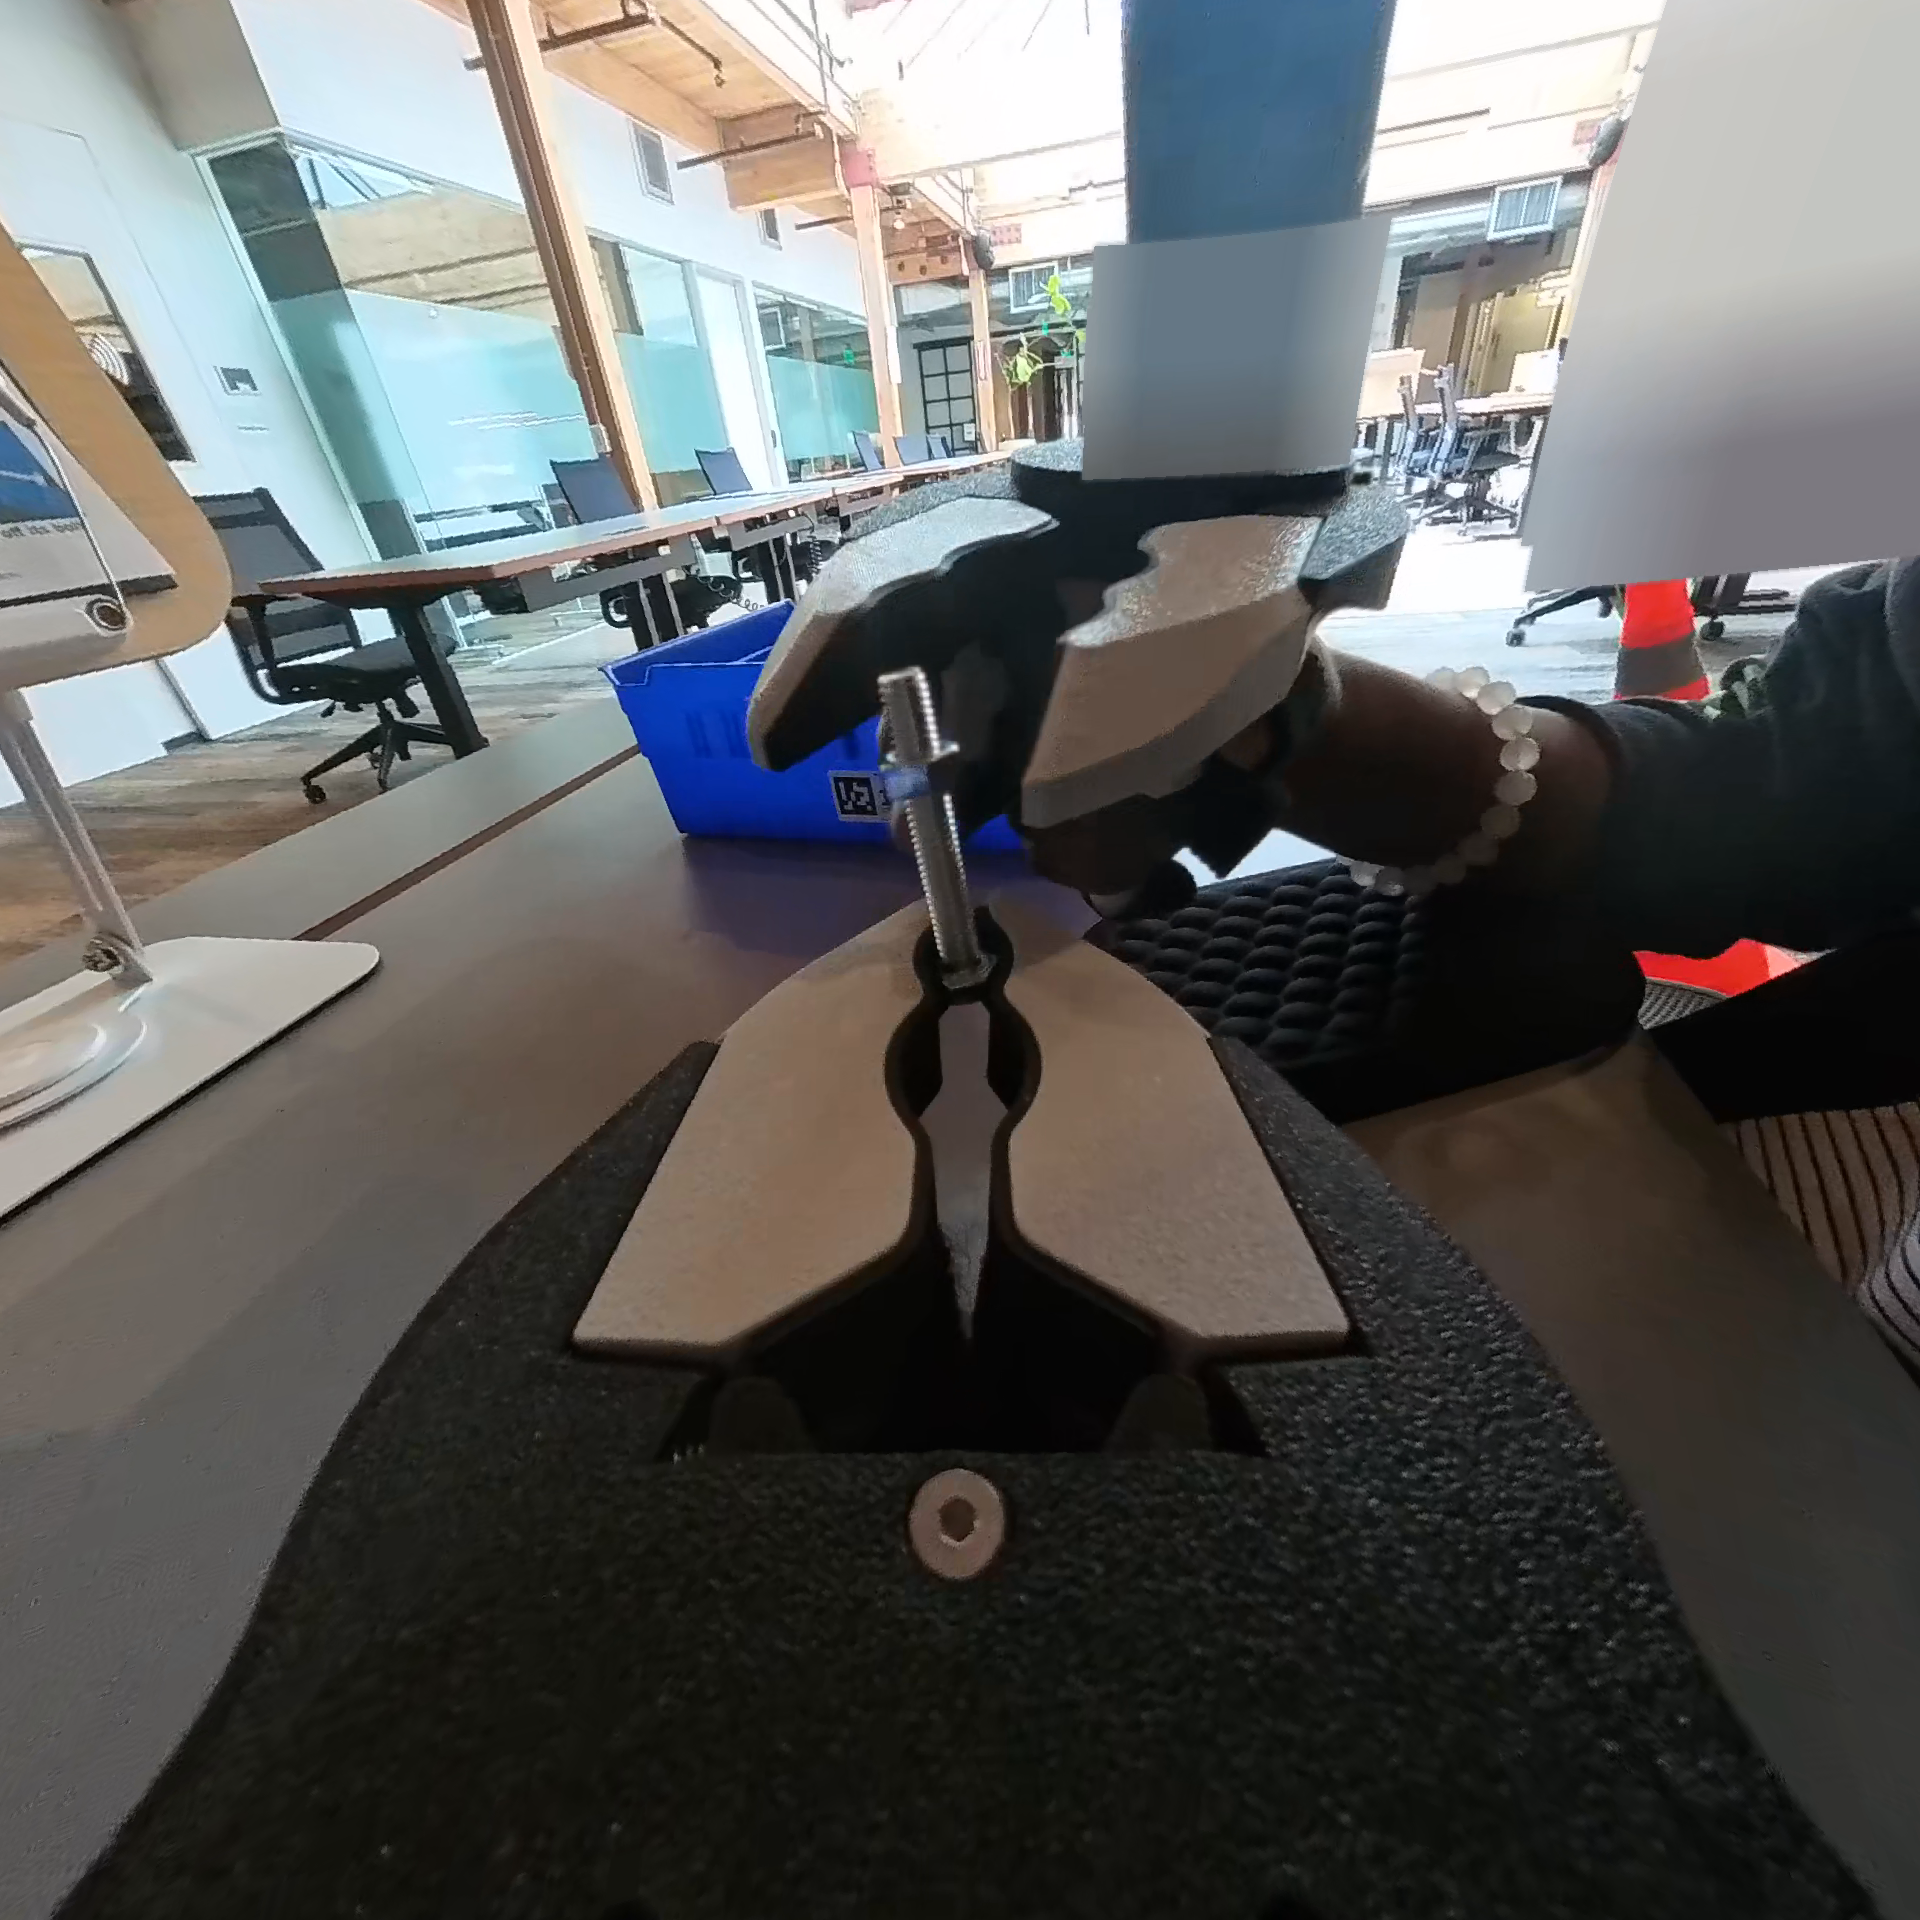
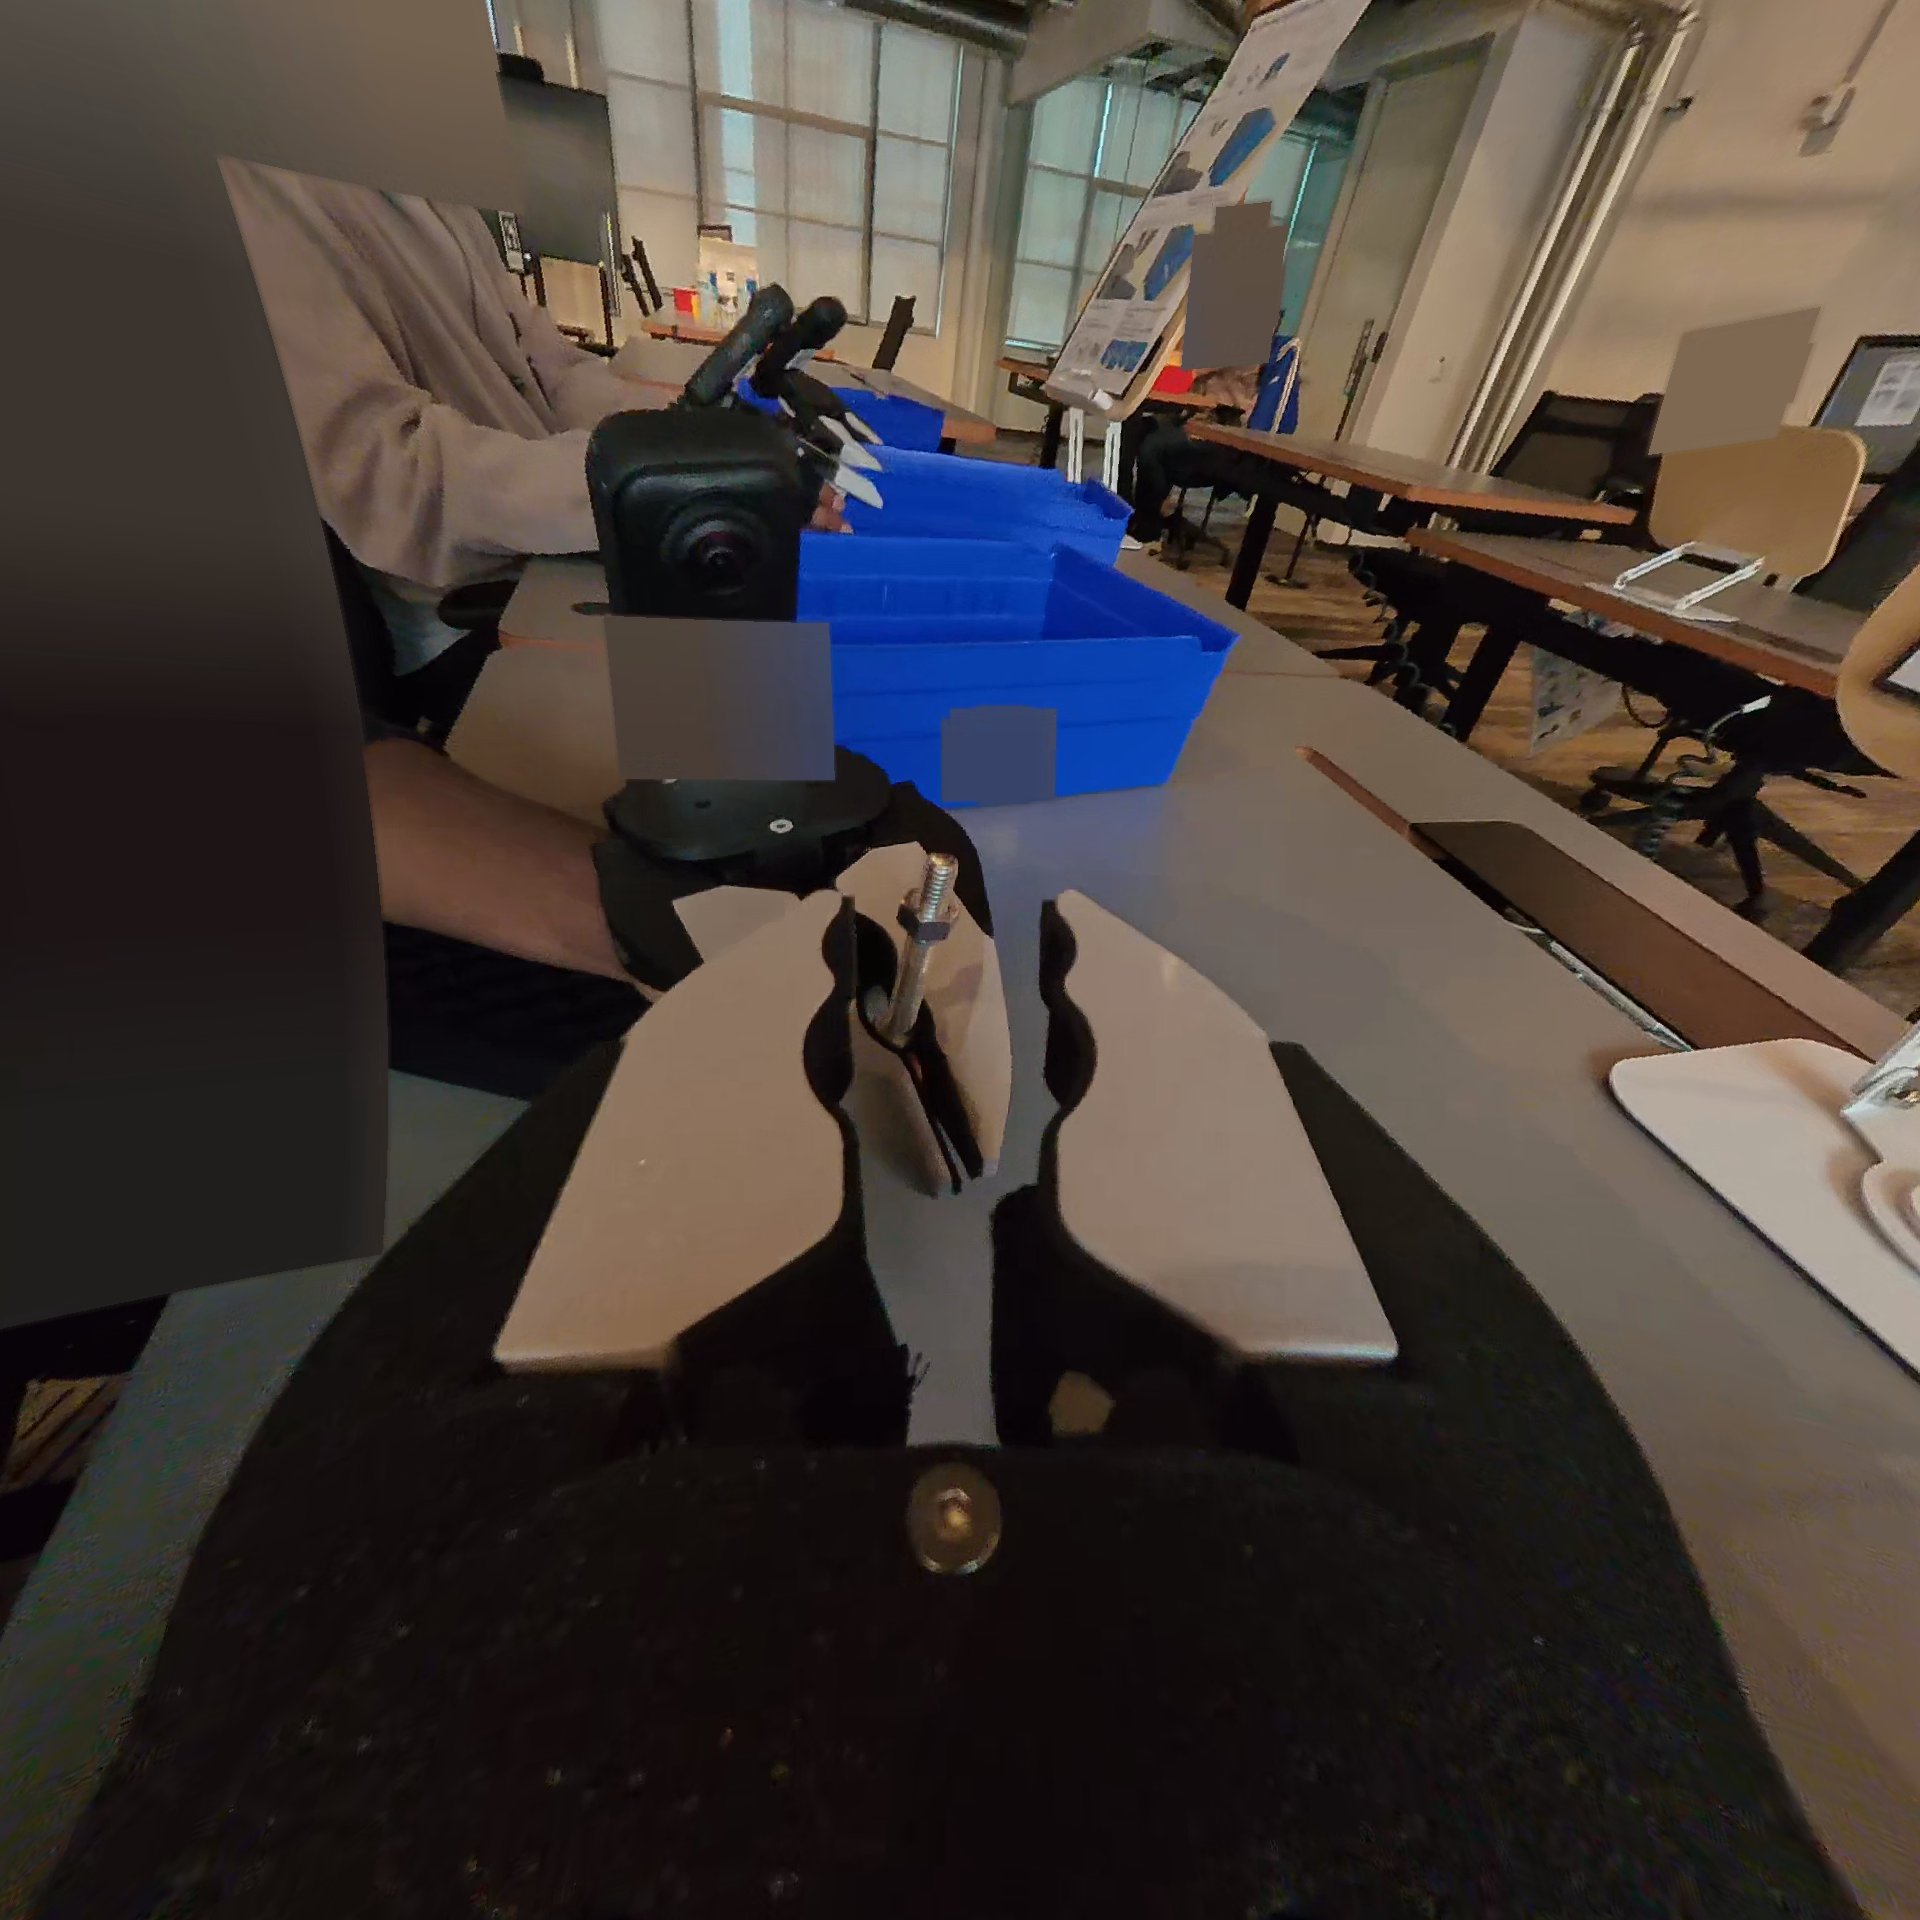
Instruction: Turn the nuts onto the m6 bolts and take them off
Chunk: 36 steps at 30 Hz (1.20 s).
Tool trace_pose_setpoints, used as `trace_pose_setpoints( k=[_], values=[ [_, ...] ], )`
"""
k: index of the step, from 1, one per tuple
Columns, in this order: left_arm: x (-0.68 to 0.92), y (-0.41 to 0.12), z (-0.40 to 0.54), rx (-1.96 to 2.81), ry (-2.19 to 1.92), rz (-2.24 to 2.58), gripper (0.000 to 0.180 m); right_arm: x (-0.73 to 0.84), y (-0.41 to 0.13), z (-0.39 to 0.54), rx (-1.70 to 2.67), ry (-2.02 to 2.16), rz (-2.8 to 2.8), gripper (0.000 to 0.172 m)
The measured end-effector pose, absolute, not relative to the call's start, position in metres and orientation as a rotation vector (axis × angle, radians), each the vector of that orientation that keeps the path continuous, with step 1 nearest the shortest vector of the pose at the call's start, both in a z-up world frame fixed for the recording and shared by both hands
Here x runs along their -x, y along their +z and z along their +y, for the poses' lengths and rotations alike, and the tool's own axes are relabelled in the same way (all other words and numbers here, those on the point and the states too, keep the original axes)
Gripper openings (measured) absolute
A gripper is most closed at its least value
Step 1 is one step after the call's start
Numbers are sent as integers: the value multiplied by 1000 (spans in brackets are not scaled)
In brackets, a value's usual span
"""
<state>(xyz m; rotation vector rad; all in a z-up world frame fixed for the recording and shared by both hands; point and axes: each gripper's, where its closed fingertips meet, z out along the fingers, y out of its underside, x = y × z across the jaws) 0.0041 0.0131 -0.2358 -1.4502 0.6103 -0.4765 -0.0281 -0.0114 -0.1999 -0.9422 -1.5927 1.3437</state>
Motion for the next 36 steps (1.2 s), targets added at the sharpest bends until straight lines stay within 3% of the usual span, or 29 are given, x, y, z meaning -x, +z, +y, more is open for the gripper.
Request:
trace_pose_setpoints(
  k=[9,16,21,27,33,36],
  values=[
    [-1,-227,10,1409,-495,596,3,24,-194,-3,937,1331,-1560,13],
    [-2,-230,11,1424,-477,610,3,26,-192,-9,939,1373,-1546,21],
    [-1,-226,10,1408,-483,601,3,22,-187,2,950,1366,-1509,10],
    [-3,-228,10,1414,-479,611,3,26,-192,-12,930,1374,-1556,26],
    [-1,-225,9,1403,-481,603,3,23,-187,1,954,1383,-1508,12],
    [-1,-226,10,1408,-479,601,3,24,-187,-10,930,1398,-1529,22]
  ],
)
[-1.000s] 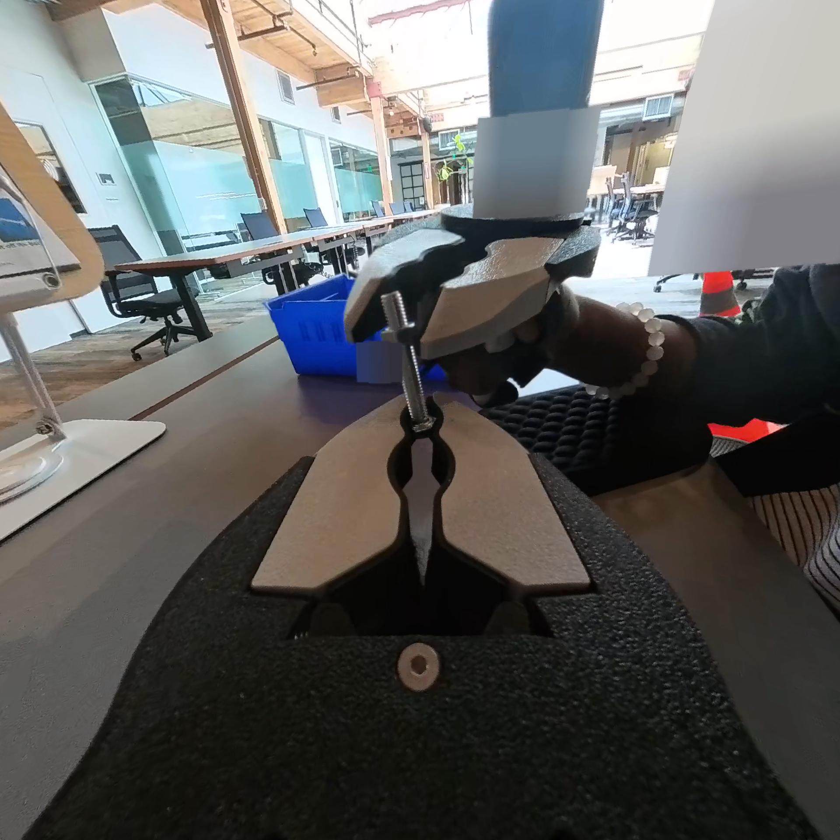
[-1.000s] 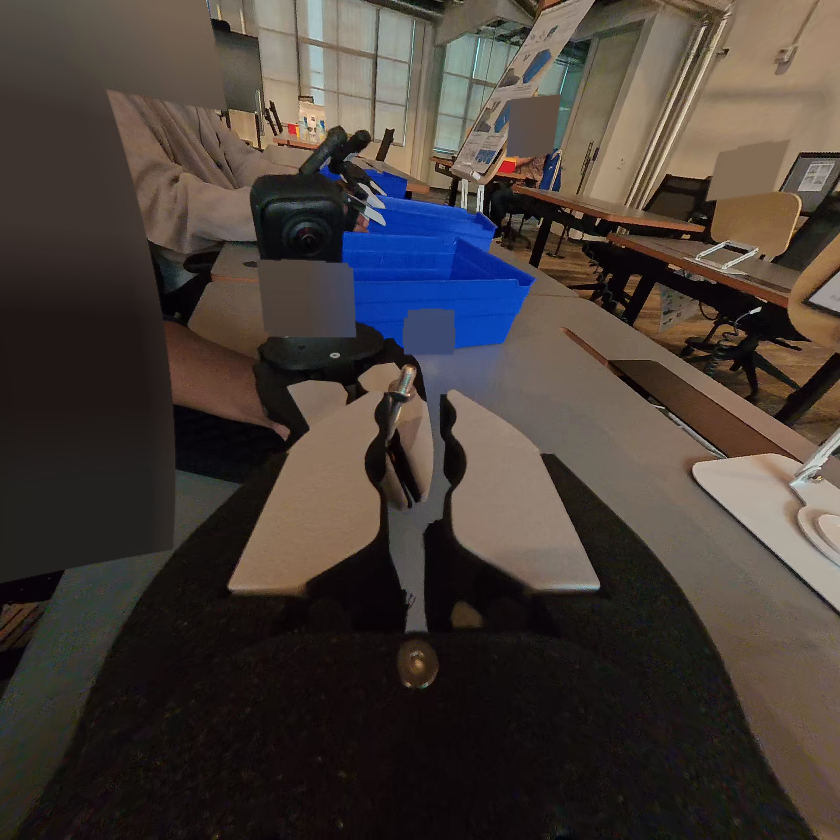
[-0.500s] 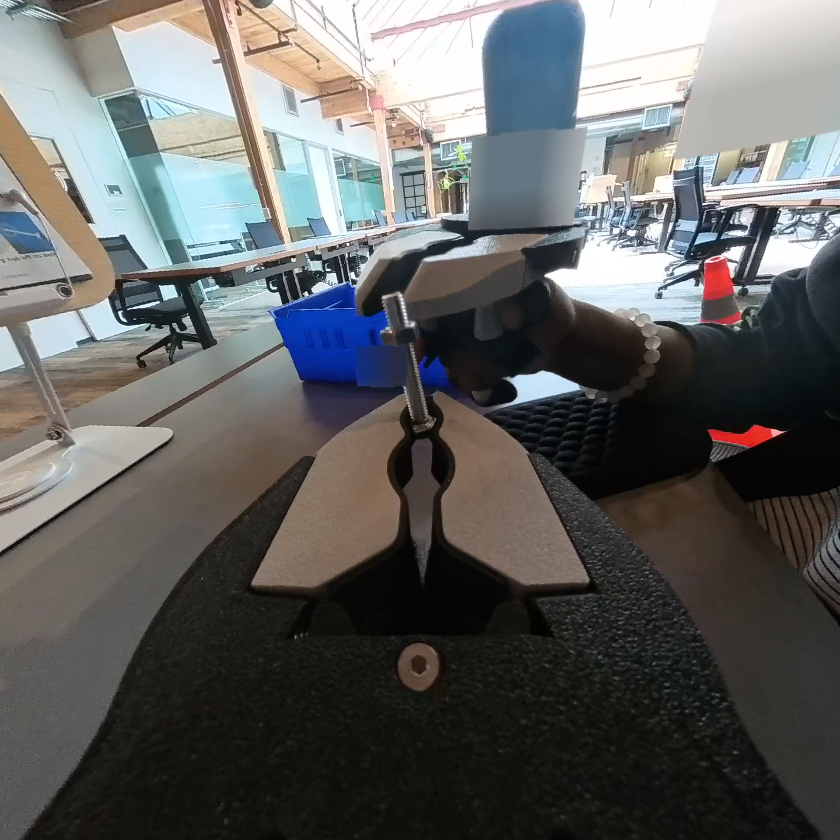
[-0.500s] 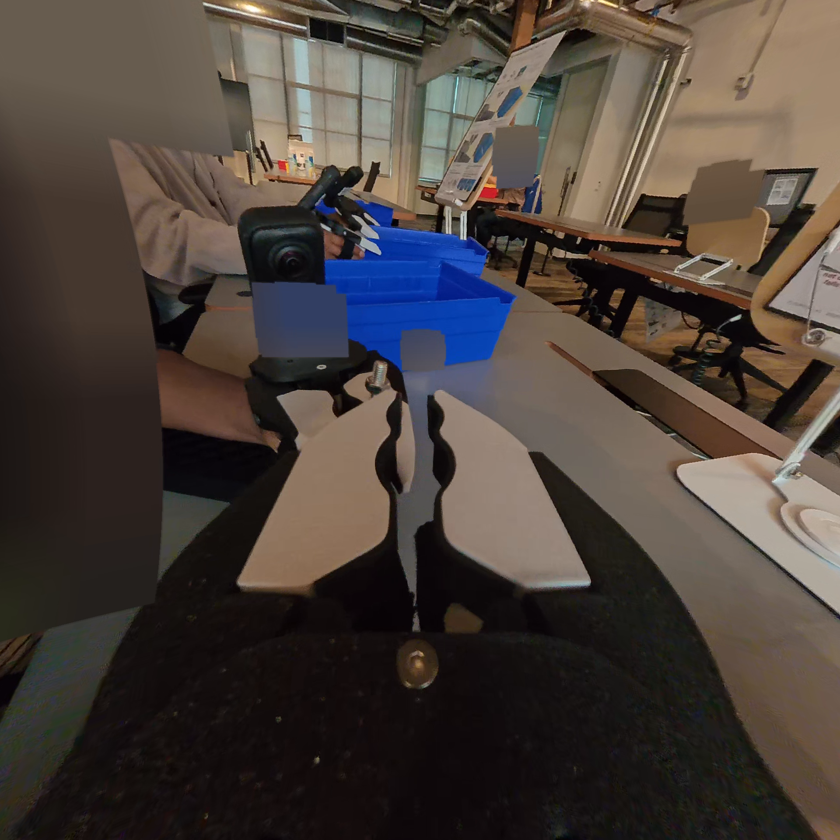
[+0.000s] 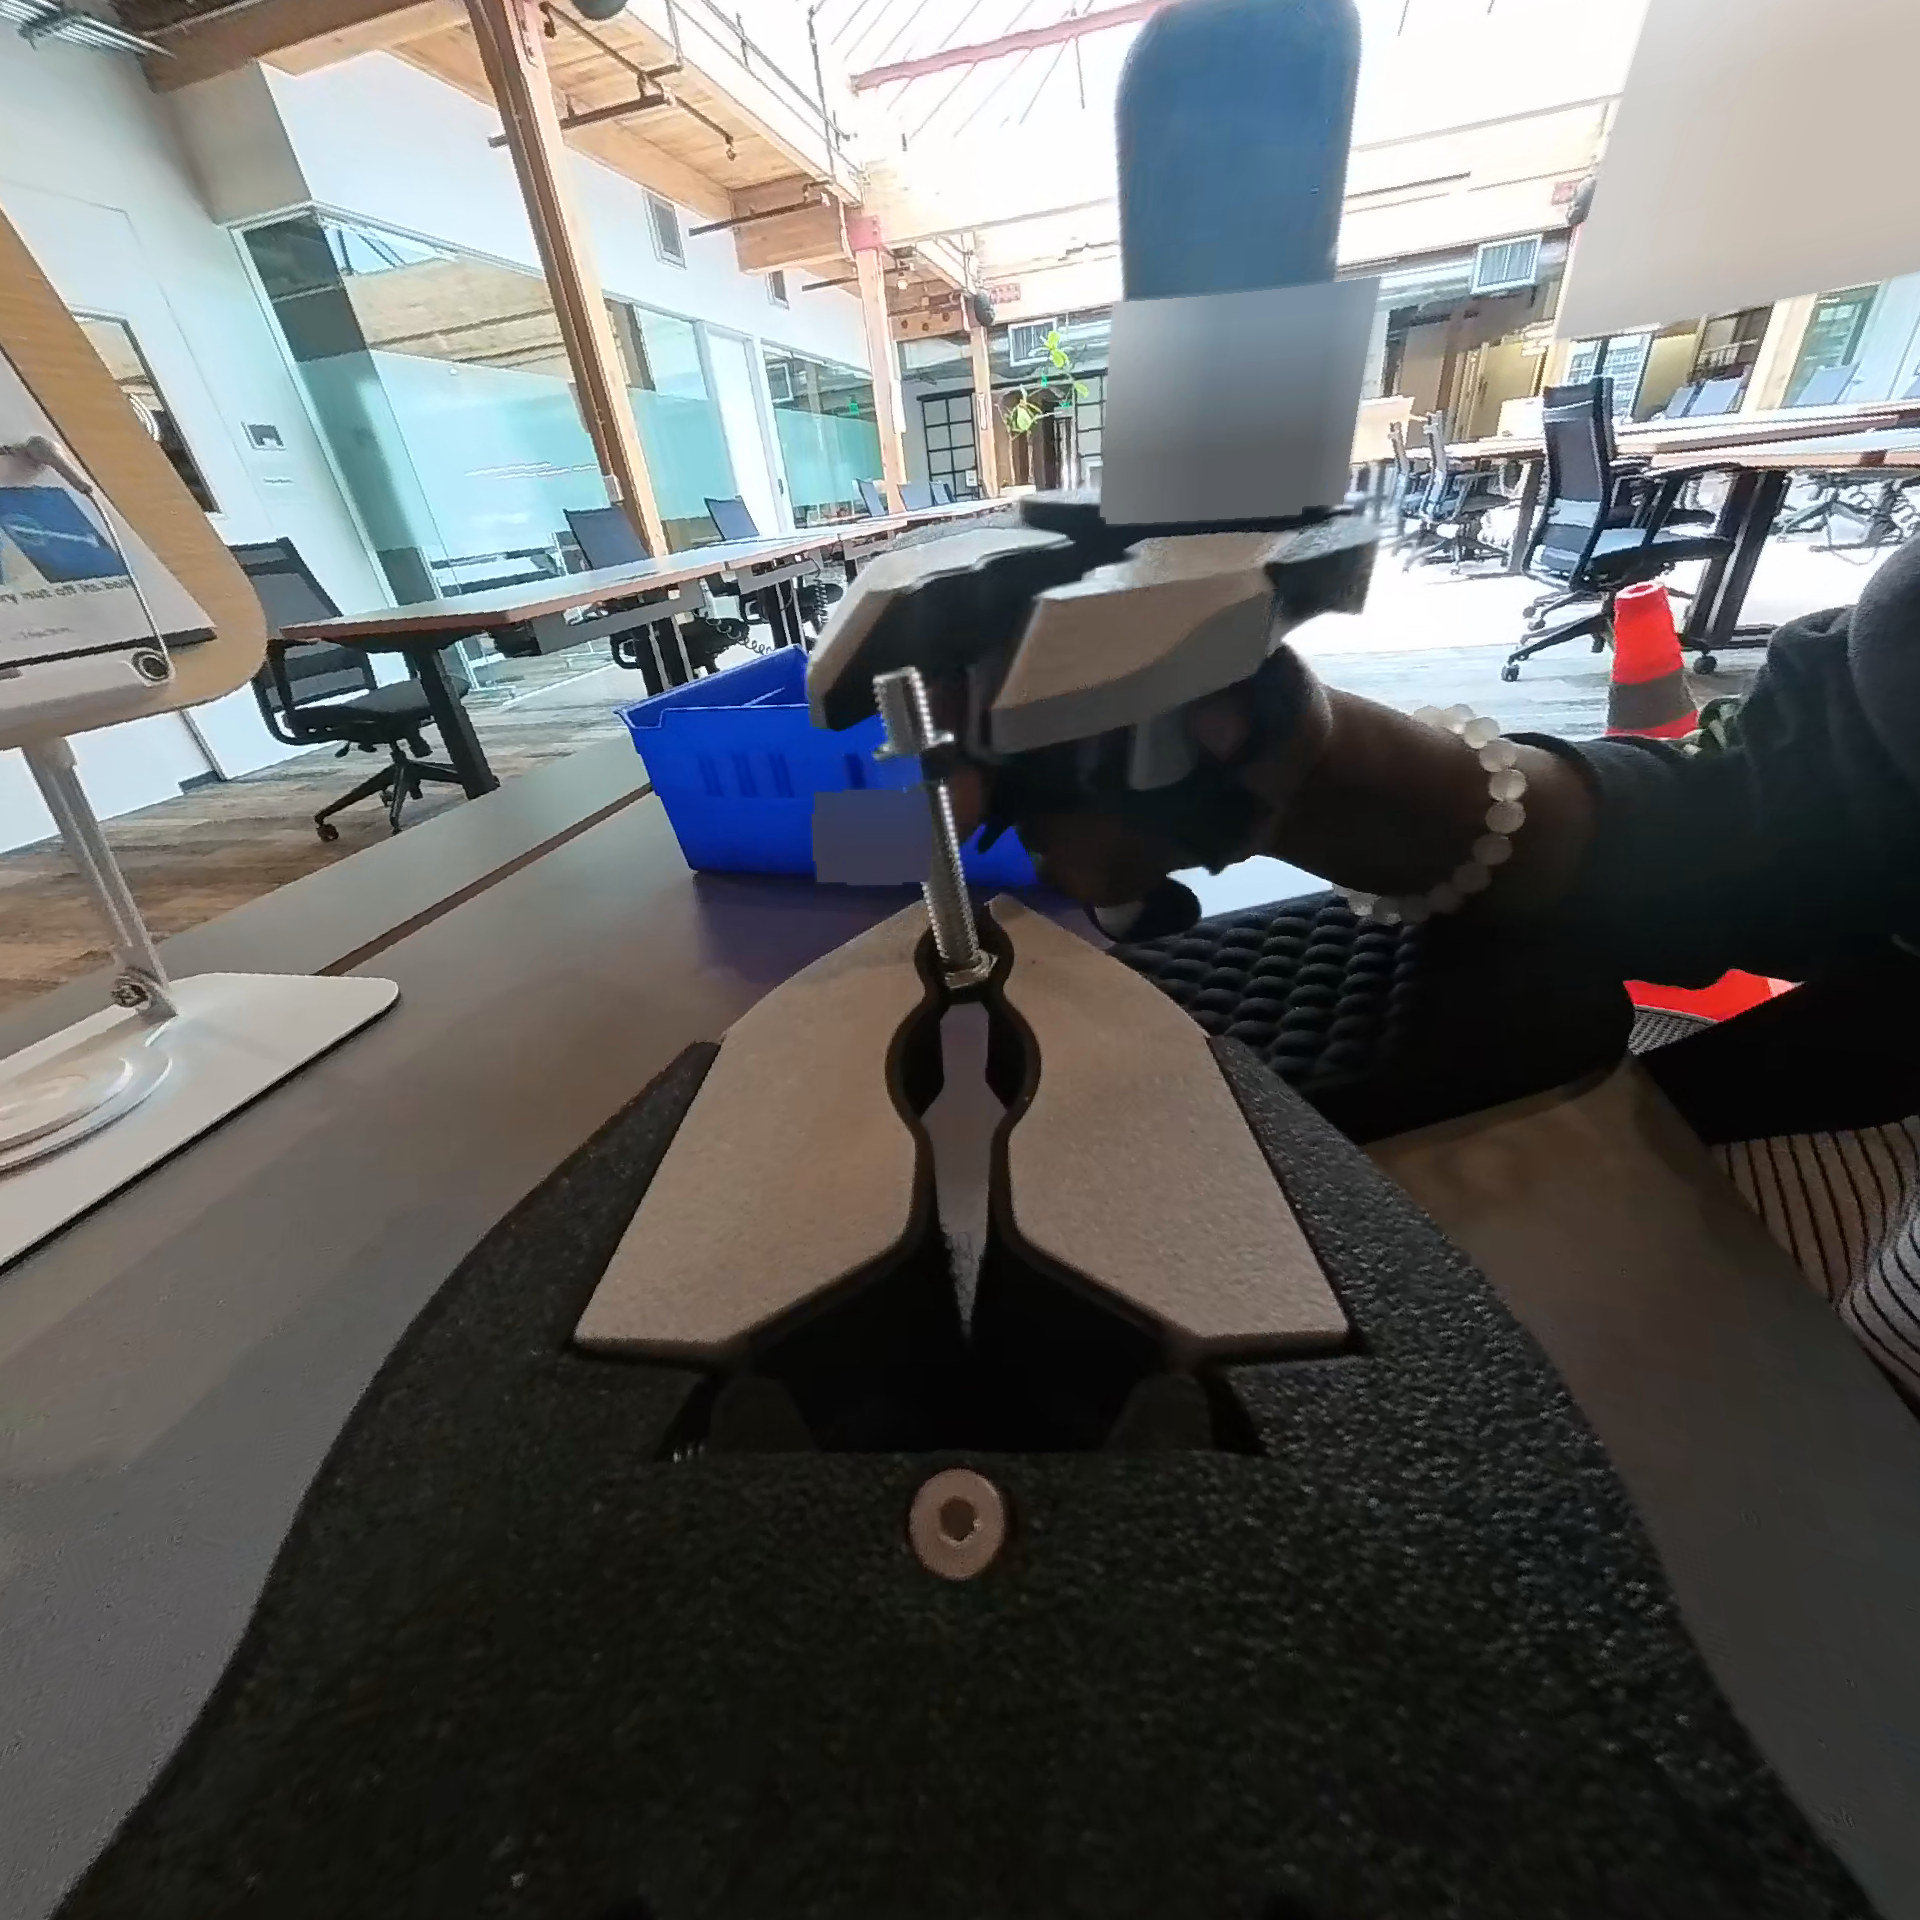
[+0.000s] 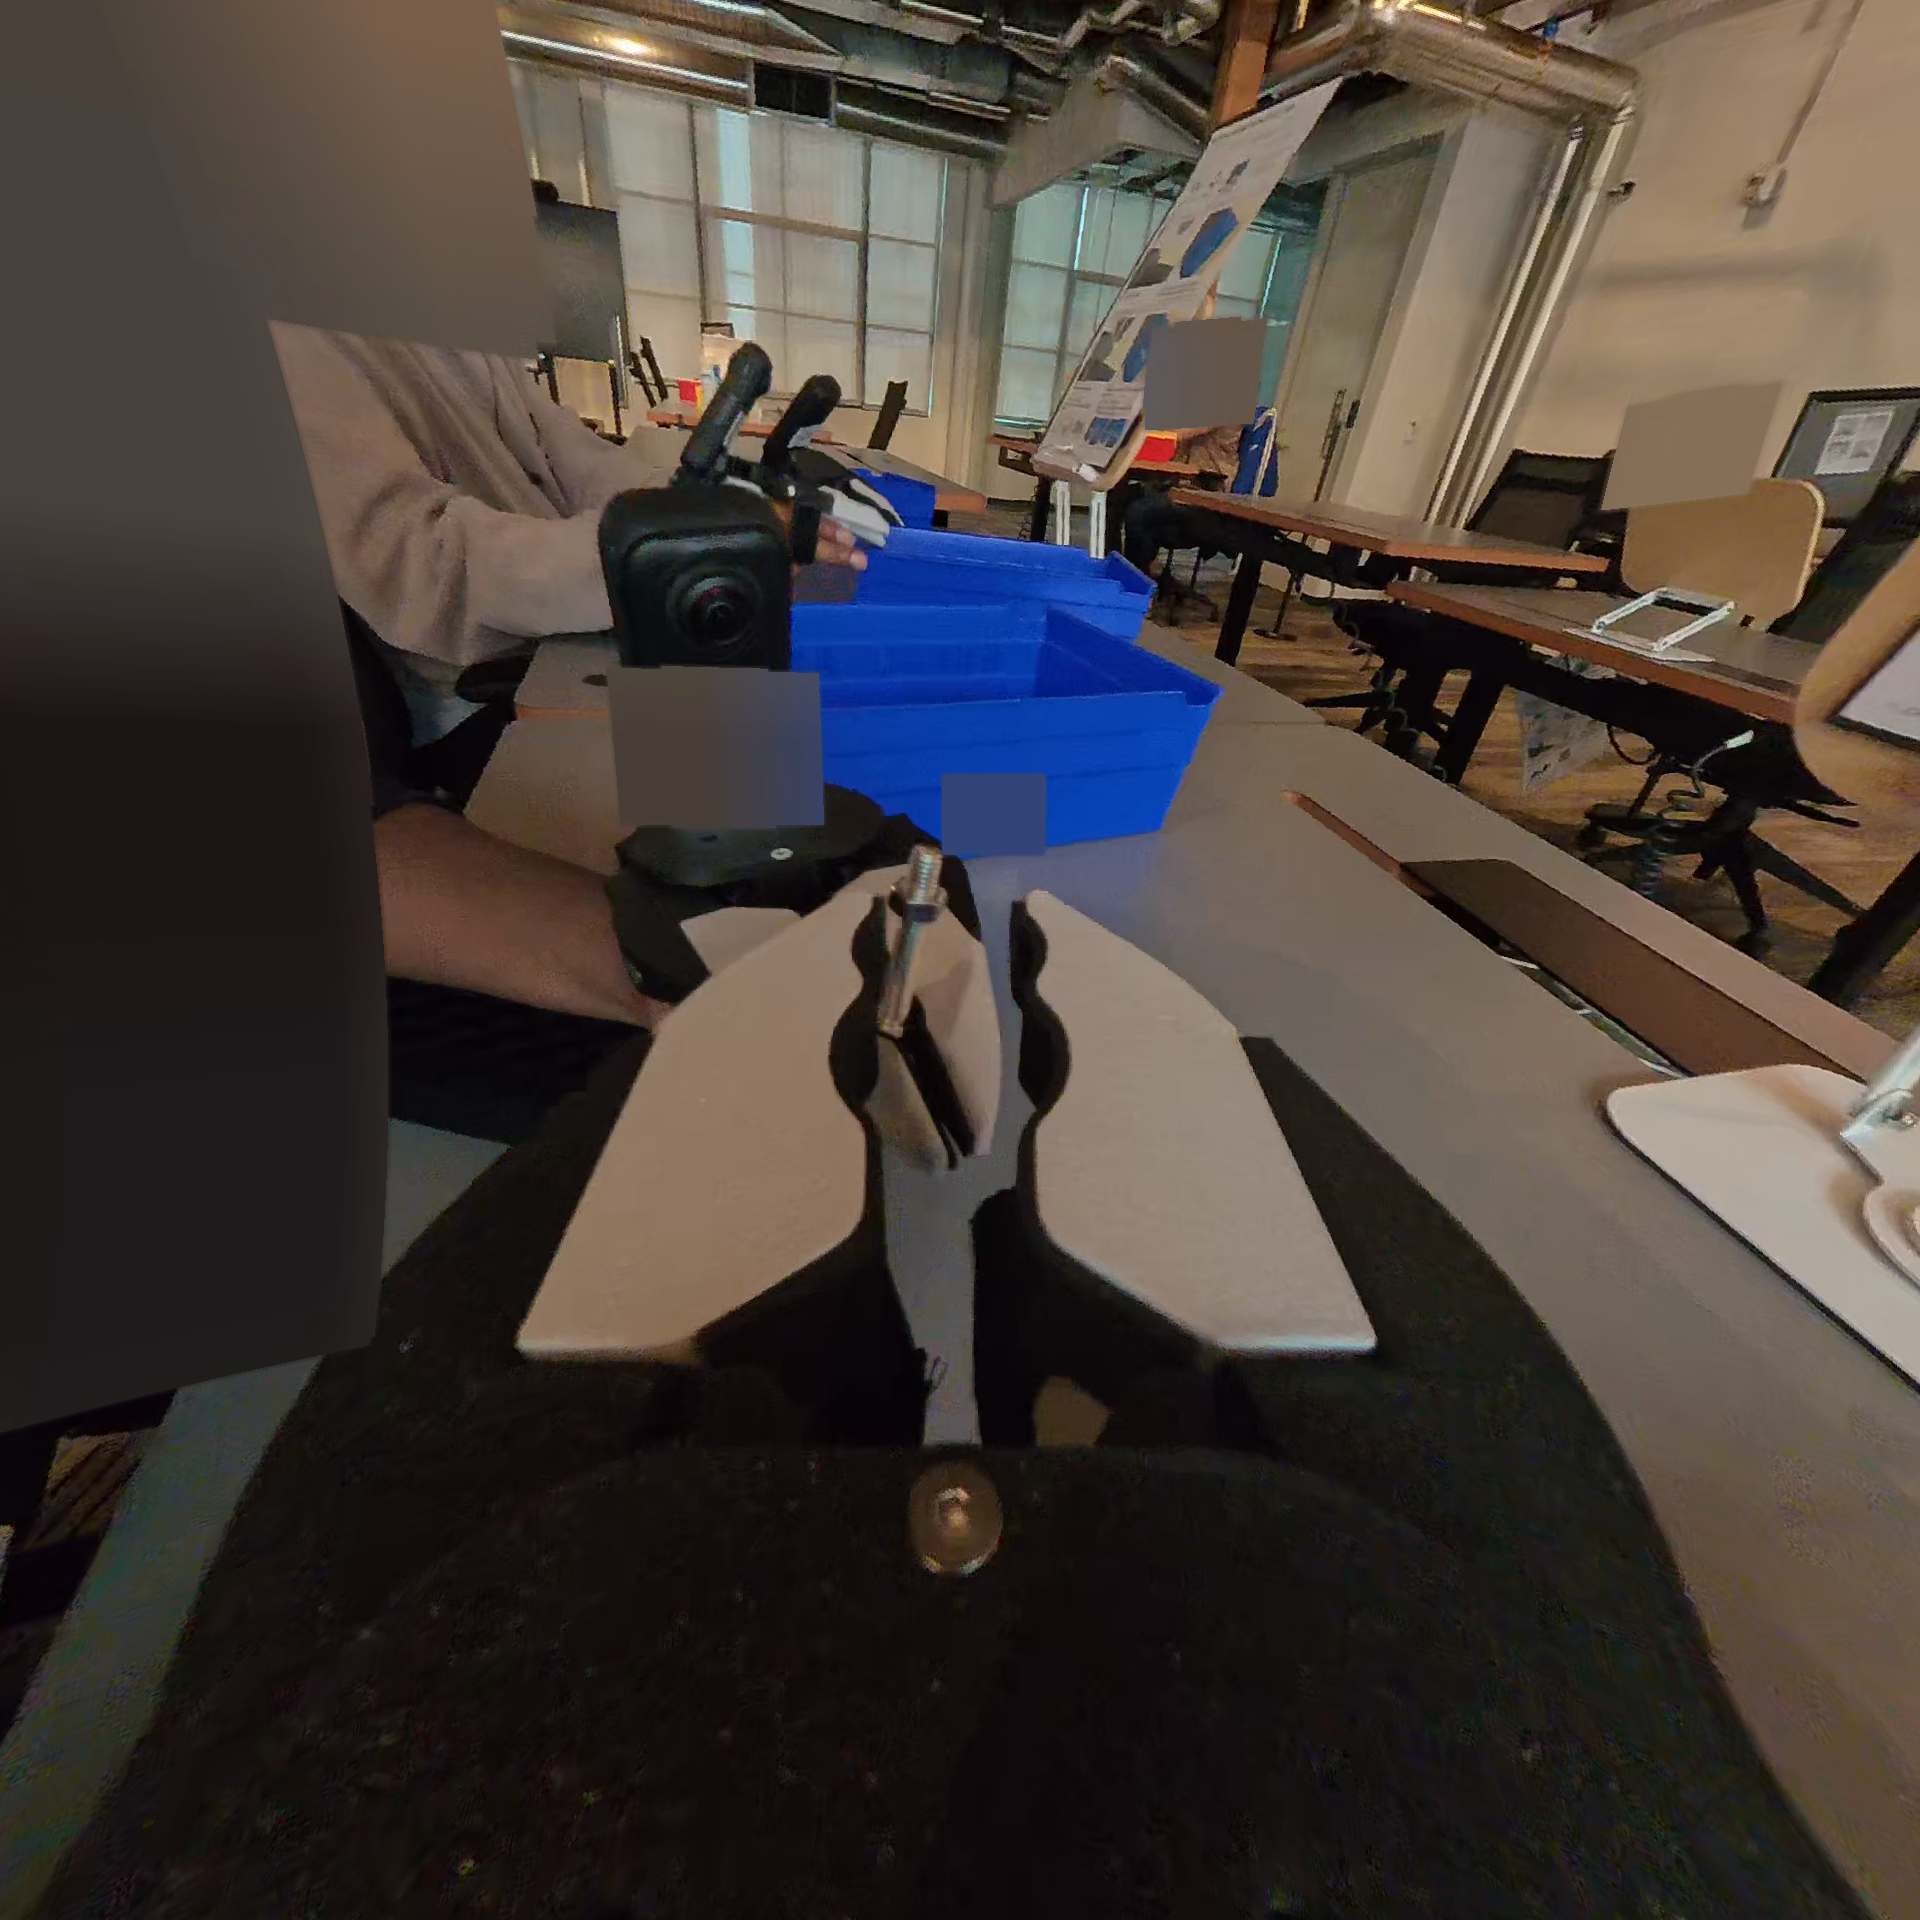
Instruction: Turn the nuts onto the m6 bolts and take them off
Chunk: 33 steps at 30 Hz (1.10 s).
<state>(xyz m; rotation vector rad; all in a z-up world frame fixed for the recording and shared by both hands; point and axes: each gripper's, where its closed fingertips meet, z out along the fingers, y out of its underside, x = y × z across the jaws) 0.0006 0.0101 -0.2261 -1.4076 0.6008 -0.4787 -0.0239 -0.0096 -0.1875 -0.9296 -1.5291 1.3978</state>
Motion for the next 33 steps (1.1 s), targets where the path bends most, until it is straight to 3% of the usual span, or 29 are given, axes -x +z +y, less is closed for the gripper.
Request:
trace_pose_setpoints(
  k=[3,7,13,18,23,28,33],
  values=[
    [-3,-227,10,1409,-479,609,3,26,-189,-9,937,1360,-1529,24],
    [-1,-225,10,1402,-480,602,3,24,-187,2,964,1368,-1495,13],
    [-2,-227,10,1408,-478,607,3,27,-189,-10,944,1355,-1526,30],
    [0,-225,10,1400,-477,596,3,24,-185,3,973,1374,-1480,16],
    [-2,-227,10,1407,-476,607,3,27,-188,-10,949,1367,-1521,28],
    [0,-224,10,1398,-476,596,3,25,-187,3,982,1362,-1486,15],
    [-2,-226,10,1408,-471,606,3,28,-189,-11,956,1365,-1523,30]
  ],
)
